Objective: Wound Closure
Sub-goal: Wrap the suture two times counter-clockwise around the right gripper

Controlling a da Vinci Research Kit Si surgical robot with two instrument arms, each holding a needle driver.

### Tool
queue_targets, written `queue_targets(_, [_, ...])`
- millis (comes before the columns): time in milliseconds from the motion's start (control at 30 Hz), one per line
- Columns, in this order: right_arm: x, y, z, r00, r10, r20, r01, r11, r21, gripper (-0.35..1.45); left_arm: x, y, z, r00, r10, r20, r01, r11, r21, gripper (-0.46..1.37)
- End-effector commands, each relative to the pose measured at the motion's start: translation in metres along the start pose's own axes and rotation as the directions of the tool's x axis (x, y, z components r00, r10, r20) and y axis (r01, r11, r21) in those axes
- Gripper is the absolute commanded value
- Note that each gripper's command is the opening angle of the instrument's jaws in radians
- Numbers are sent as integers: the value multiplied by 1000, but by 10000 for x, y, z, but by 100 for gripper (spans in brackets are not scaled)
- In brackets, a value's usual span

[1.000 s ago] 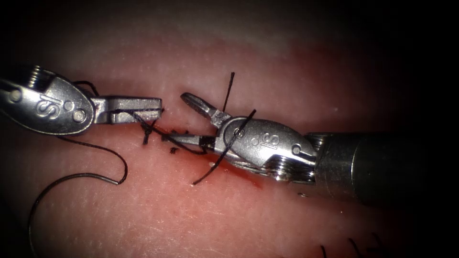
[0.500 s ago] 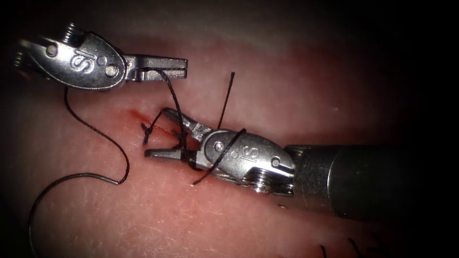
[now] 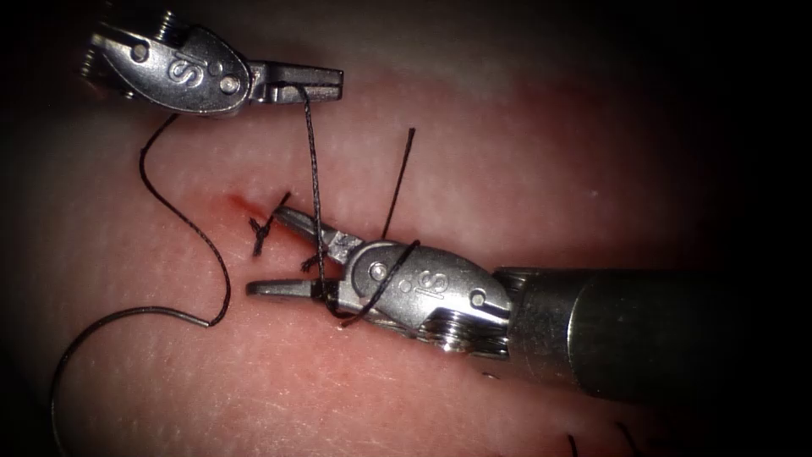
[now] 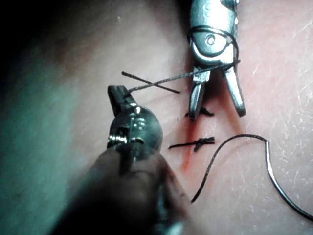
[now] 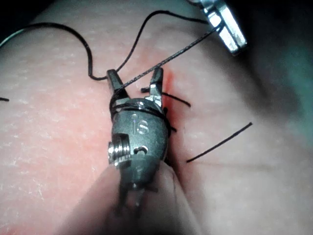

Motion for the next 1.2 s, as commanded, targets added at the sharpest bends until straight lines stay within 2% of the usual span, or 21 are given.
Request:
queue_targets(33, [0, 2, -1, 1000, 0, -21, 0, 1000, 0, 62, -5, 1, 4, 1000, 3, -3, -3, 1000, -15, -35])
queue_targets(300, [10, 13, -7, 983, 14, -184, -18, 1000, -20, 62, -38, 20, 25, 1000, -7, 1, 7, 999, -41, -35])
queue_targets(533, [21, 24, -10, 944, 34, -329, -45, 999, -24, 57, -56, 41, 33, 1000, -26, 1, 26, 999, -37, -35])
queue_targets(667, [24, 29, -17, 938, 35, -345, -53, 998, -43, 55, -58, 48, 32, 999, -32, 0, 32, 999, -34, -35])
queue_targets(833, [28, 40, -38, 912, 31, -410, -81, 991, -106, 52, -60, 63, 27, 999, -34, -3, 34, 999, -29, -35])
queue_targets(967, [29, 46, -47, 898, 22, -440, -100, 983, -156, 53, -59, 76, 24, 999, -33, -5, 33, 999, -23, -35])
queue_targets(1100, [29, 52, -52, 909, 13, -417, -129, 959, -251, 54, -57, 95, 19, 999, -41, -6, 40, 999, -15, -35])
queue_targets(1200, [27, 52, -50, 921, 58, -386, -188, 932, -308, 61, -53, 111, 13, 999, -45, -7, 45, 999, -9, -35])
